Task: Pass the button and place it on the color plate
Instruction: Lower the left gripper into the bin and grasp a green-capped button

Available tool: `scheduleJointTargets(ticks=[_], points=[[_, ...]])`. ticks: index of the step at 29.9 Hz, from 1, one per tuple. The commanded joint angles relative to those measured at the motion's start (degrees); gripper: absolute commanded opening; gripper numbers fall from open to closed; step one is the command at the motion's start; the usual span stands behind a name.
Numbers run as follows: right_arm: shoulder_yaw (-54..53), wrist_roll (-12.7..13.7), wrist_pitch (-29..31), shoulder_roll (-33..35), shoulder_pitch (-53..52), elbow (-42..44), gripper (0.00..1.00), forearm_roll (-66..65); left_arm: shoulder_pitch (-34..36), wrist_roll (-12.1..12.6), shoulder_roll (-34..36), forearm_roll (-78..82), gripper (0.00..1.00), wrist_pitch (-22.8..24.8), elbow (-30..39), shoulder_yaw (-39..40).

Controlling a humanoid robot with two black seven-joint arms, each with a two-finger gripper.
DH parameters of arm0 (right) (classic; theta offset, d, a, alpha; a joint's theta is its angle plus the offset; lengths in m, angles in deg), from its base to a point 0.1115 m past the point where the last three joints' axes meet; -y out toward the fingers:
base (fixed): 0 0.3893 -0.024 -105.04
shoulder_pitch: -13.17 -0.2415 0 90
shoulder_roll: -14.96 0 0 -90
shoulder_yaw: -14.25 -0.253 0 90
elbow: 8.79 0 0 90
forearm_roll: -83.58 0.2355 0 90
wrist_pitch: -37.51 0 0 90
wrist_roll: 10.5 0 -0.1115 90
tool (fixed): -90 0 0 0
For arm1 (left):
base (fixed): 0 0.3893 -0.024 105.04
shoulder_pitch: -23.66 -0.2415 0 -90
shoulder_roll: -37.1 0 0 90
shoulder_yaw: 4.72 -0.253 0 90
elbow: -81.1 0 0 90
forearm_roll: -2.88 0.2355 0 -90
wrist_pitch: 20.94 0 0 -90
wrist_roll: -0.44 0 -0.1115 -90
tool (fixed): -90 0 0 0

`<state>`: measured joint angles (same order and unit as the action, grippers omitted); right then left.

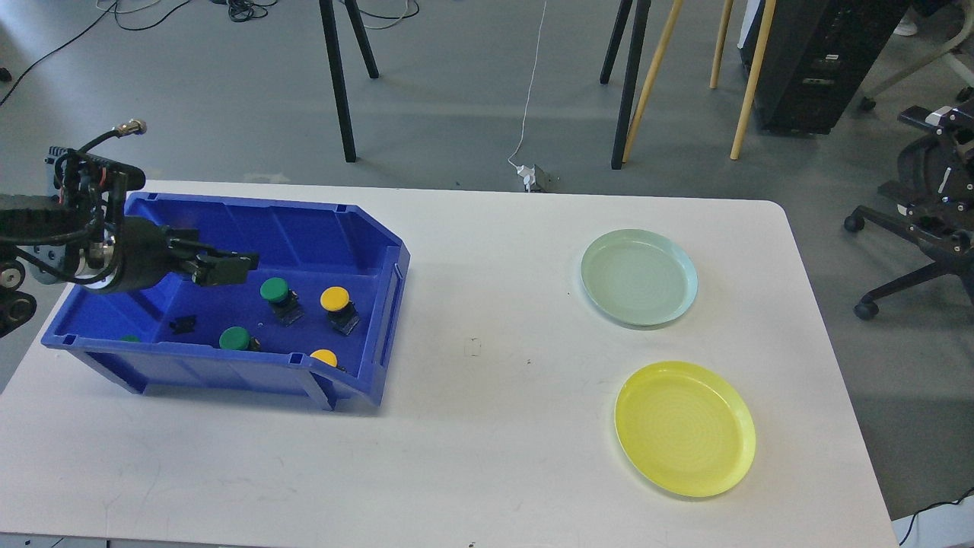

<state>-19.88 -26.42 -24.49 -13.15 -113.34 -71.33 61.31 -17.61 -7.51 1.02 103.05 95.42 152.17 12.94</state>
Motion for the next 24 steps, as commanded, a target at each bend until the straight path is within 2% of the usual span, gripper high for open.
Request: scheduleJointTargets(ticks=[1, 7, 15, 24], points=[[0.0, 0.0, 0.0, 0.1, 0.4, 0.1, 0.99, -0.1, 0.1, 0.3, -4.1, 1.8, 0.99, -0.1, -2.9, -1.2], [0.2, 0.0, 0.0, 0.1, 0.5, -0.1, 0.99, -0.1, 0.1, 0.3, -7.9, 2.3, 0.99, -0.1, -7.5, -1.8], [0.4, 0.1, 0.0, -0.1, 0.5, -0.1, 0.99, -0.1, 0.0, -0.5, -15.1, 5.1, 0.99, -0.6, -17.2, -2.2], [0.6, 0.1, 0.0, -0.4, 0.5, -0.2, 0.99, -0.1, -0.5, -0.7, -18.1, 5.6, 0.99, -1.8, -21.2, -2.3]])
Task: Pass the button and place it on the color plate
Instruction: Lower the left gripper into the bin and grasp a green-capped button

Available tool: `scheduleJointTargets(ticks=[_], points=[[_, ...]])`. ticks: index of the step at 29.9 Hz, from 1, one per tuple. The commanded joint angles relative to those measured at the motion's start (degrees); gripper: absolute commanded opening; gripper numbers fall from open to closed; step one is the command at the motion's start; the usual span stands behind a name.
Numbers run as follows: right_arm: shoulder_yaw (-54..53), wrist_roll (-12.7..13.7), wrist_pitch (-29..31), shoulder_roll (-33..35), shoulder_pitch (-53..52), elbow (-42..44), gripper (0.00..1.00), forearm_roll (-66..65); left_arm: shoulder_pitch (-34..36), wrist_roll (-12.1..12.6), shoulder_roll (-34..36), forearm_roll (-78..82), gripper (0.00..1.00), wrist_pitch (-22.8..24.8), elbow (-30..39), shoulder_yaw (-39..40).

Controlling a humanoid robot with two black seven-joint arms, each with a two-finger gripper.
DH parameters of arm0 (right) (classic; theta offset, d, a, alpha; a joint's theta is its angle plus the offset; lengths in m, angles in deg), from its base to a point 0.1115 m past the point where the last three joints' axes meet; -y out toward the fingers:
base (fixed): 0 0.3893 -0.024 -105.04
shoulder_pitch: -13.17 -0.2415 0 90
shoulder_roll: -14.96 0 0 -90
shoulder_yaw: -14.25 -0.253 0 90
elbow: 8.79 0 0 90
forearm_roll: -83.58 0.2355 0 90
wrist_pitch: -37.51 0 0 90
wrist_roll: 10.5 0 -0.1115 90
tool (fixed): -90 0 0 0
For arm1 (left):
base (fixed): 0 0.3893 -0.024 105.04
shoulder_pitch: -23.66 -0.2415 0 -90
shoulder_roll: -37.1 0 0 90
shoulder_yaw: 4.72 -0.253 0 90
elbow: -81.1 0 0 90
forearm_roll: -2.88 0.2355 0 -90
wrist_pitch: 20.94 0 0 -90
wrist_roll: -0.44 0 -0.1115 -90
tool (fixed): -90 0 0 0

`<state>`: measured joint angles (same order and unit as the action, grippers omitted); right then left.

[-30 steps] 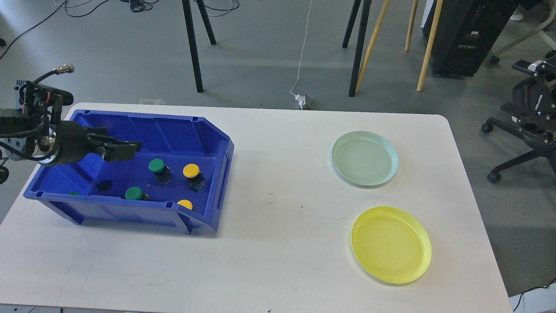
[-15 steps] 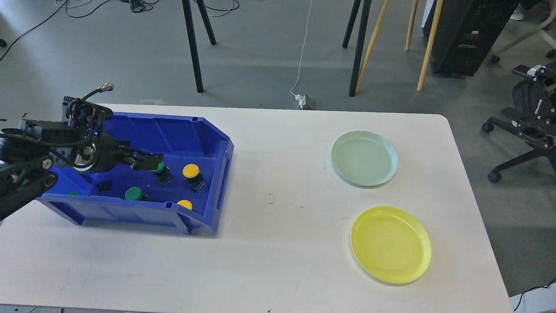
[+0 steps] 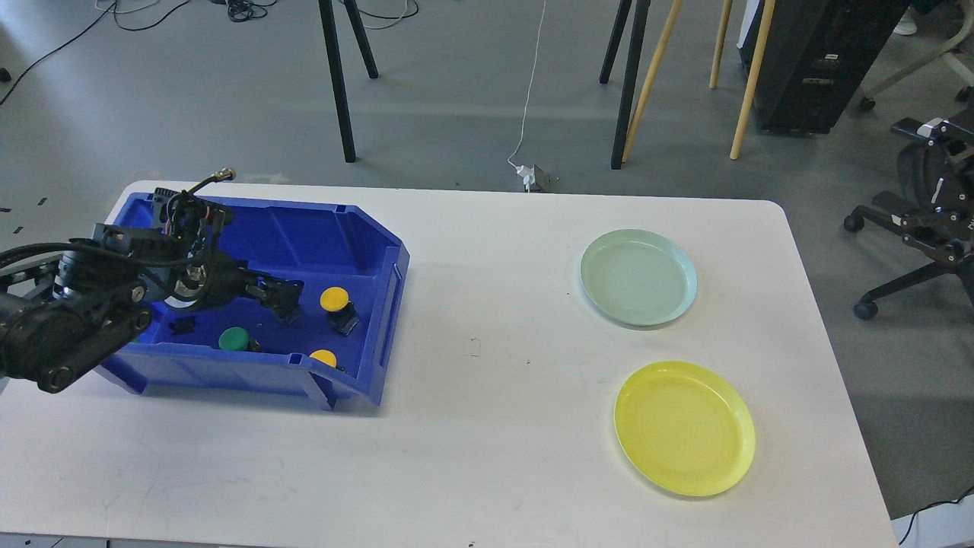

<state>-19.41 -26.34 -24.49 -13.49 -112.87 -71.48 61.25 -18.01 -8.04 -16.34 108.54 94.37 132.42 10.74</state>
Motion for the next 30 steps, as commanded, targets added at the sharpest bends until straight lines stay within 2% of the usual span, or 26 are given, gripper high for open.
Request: scheduleJointTargets(ticks=[1, 9, 21, 23, 30], points=[[0.1, 0.0, 0.0, 0.0, 0.0, -0.1, 0.99, 0.0, -0.2, -0.1, -0.7, 0.1, 0.99, -0.8, -1.7, -0.1], [0.1, -0.1, 0.0, 0.0, 0.3, -0.1, 0.99, 0.0, -1.1, -1.8, -0.7, 2.2, 0.95, -0.8, -1.7, -0.1], [0.1, -0.1, 0.0, 0.0, 0.3, -0.1, 0.99, -0.1, -1.4, -1.9, -1.9, 2.1, 0.88, -0.9, -4.0, 0.0], [0.1, -0.1, 0.0, 0.0, 0.3, -0.1, 0.99, -0.1, -1.4, -1.9, -2.0, 2.1, 0.84, -0.8, -4.0, 0.0], [0.1, -0.1, 0.0, 0.0, 0.3, 0.0, 0.99, -0.1, -1.2, -1.8, -2.0, 2.2, 0.6, -0.7, -4.2, 0.0]])
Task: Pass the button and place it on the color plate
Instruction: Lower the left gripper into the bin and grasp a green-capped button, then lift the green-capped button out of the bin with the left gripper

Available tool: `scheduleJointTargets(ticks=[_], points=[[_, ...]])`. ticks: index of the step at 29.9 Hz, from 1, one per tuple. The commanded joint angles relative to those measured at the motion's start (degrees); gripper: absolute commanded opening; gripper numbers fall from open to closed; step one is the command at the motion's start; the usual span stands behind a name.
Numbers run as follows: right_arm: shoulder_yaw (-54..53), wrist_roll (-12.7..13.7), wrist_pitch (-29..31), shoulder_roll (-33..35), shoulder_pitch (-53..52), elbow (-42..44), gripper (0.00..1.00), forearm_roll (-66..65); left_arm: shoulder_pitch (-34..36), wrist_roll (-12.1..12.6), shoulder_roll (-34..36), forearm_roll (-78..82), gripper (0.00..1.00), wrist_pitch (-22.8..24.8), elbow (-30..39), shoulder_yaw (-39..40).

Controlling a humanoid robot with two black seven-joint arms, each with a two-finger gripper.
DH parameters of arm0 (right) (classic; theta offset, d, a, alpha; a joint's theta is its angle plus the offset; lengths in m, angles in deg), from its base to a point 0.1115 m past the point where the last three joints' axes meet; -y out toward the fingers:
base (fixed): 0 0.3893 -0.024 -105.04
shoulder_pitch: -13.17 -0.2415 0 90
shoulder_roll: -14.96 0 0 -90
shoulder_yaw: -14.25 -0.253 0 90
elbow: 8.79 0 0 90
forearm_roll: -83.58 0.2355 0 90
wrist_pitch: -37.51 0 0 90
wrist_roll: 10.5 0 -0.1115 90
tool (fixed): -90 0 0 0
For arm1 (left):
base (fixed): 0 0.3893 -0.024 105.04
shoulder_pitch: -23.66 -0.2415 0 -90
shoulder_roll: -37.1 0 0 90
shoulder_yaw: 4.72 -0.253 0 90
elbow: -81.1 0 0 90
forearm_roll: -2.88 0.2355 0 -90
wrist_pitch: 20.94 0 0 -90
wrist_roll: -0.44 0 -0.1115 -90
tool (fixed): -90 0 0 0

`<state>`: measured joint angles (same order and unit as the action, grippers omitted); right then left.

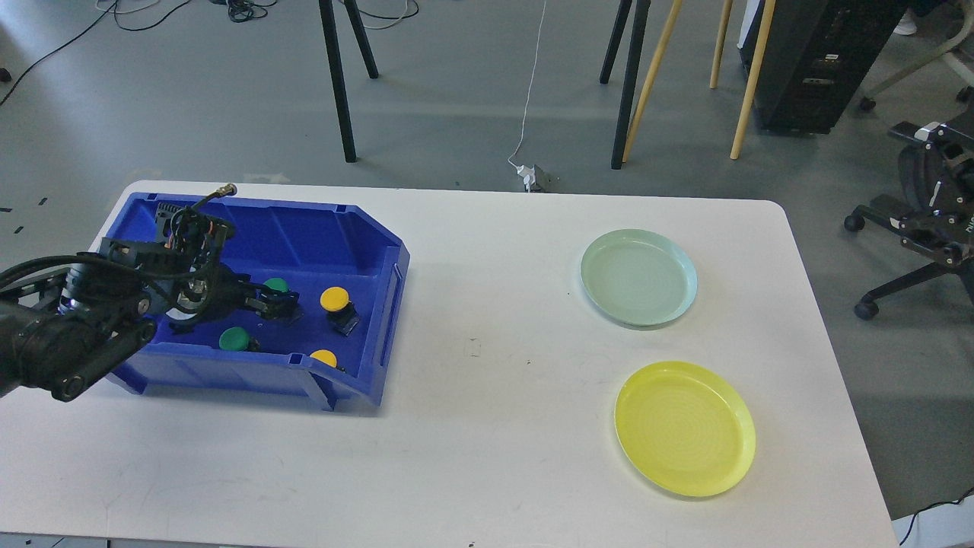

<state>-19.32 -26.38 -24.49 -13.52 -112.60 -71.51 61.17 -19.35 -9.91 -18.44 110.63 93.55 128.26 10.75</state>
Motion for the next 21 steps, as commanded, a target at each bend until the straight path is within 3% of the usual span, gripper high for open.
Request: scheduleJointTargets(ticks=[1, 7, 14, 21], points=[[0.0, 0.0, 0.0, 0.0, 0.0, 0.0, 0.99, 0.0, 0.1, 0.2, 0.1, 0.1, 0.56, 0.2, 0.0, 0.0], [0.0, 0.0, 0.0, 0.0, 0.0, 0.0, 0.99, 0.0, -0.1, 0.8, 0.1, 0.2, 0.34, 0.6, 0.0, 0.0], [-0.1, 0.0, 0.0, -0.2, 0.0, 0.0, 0.99, 0.0, 0.5, 0.5, 1.5, -0.4, 0.34, 0.7, 1.8, 0.4], [-0.2, 0.1, -0.1, -2.5, 0.0, 0.2, 0.99, -0.2, 0.6, 0.3, 13.7, -2.6, 0.34, 1.1, 14.1, 1.0]])
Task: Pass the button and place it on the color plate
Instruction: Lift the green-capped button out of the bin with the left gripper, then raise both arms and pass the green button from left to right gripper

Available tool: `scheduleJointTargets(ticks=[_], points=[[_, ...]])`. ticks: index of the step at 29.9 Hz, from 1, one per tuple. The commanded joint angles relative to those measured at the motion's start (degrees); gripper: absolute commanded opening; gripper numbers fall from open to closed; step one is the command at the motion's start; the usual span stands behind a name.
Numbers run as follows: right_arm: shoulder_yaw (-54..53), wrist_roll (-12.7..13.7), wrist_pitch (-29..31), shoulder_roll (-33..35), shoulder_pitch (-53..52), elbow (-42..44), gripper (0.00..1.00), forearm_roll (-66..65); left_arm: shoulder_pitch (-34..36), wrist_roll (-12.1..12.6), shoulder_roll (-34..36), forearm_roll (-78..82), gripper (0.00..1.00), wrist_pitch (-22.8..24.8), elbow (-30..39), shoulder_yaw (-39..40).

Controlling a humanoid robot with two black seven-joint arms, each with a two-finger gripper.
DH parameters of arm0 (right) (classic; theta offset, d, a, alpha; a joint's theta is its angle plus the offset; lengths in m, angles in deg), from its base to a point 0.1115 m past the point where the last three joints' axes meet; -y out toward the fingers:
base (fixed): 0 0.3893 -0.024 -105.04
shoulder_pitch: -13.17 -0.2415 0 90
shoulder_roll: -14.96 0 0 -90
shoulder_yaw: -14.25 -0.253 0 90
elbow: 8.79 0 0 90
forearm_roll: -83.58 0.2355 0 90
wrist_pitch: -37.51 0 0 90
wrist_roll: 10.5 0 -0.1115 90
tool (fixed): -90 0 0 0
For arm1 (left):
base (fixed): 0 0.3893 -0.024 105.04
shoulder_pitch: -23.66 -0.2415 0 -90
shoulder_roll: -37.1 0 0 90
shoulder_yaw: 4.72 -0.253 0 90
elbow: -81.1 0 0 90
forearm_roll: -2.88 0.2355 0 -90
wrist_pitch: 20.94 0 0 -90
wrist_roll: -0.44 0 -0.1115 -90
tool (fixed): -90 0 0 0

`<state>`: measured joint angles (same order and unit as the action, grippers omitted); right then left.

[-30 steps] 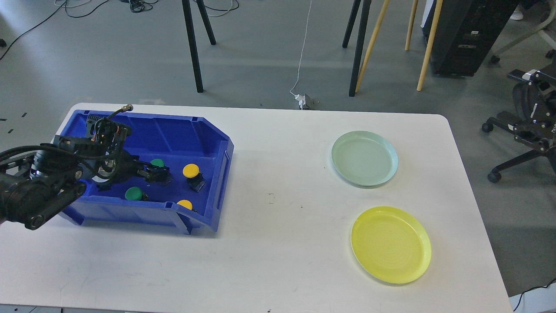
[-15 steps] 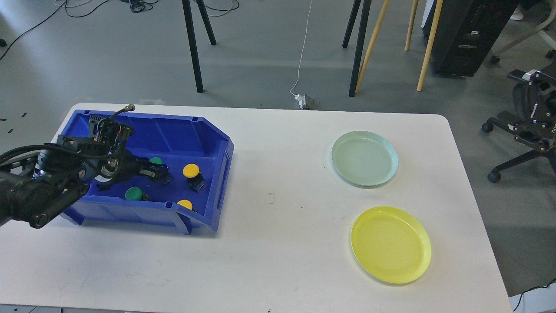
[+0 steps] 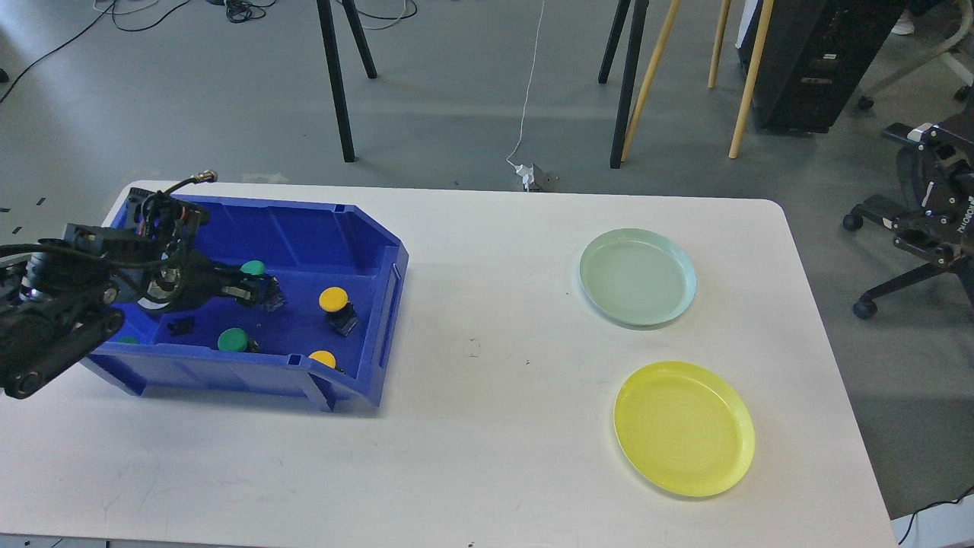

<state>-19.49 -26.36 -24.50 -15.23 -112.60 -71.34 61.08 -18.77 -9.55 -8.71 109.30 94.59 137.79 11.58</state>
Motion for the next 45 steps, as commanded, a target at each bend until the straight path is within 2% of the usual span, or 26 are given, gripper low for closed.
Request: scheduleJointTargets(ticks=[1, 5, 10, 15, 18, 21, 31, 40, 45], points=[[0.1, 0.0, -0.2, -1.3, 0.0, 0.1, 0.99, -0.1, 0.0, 0.0, 5.8, -1.9, 0.34, 0.0, 6.6, 0.2], [0.0, -0.1, -0.4, -2.9, 0.0, 0.2, 0.99, -0.1, 0.0, 0.0, 13.3, -5.3, 0.34, 0.0, 14.5, 1.3], [-0.8, -0.5, -2.8, -4.6, -0.1, 0.1, 0.99, -0.1, 0.2, 0.3, 18.5, -15.1, 0.35, 2.5, 22.3, 8.0], [-1.4, -3.2, -5.0, -5.5, -0.4, 0.0, 0.99, -0.1, 3.3, 1.1, 18.3, -25.2, 0.35, 2.5, 24.9, 16.7], [-2.0, -4.2, -5.0, -6.2, -0.8, -0.1, 0.99, -0.1, 8.4, 4.1, 15.9, -34.9, 0.36, 2.5, 24.3, 18.6], [-3.6, -4.6, -5.1, -8.1, -0.7, -0.1, 0.99, -0.1, 13.9, 6.8, 11.2, -43.7, 0.37, 2.5, 22.2, 17.8], [-7.8, -4.5, -9.4, -15.3, -4.3, -1.7, 0.98, -0.9, 19.0, 9.5, -13.5, -52.8, 0.37, 2.5, 5.2, 17.5], [-7.7, -4.6, -14.2, -23.8, -8.7, -2.8, 0.98, -11.3, 22.3, 11.0, -24.0, -61.0, 0.37, 2.5, -7.8, 17.6], [-7.9, -4.8, -17.4, -27.0, -8.8, -2.9, 0.98, -11.7, 24.1, 14.1, -28.3, -67.2, 0.38, 2.5, -11.2, 17.5]])
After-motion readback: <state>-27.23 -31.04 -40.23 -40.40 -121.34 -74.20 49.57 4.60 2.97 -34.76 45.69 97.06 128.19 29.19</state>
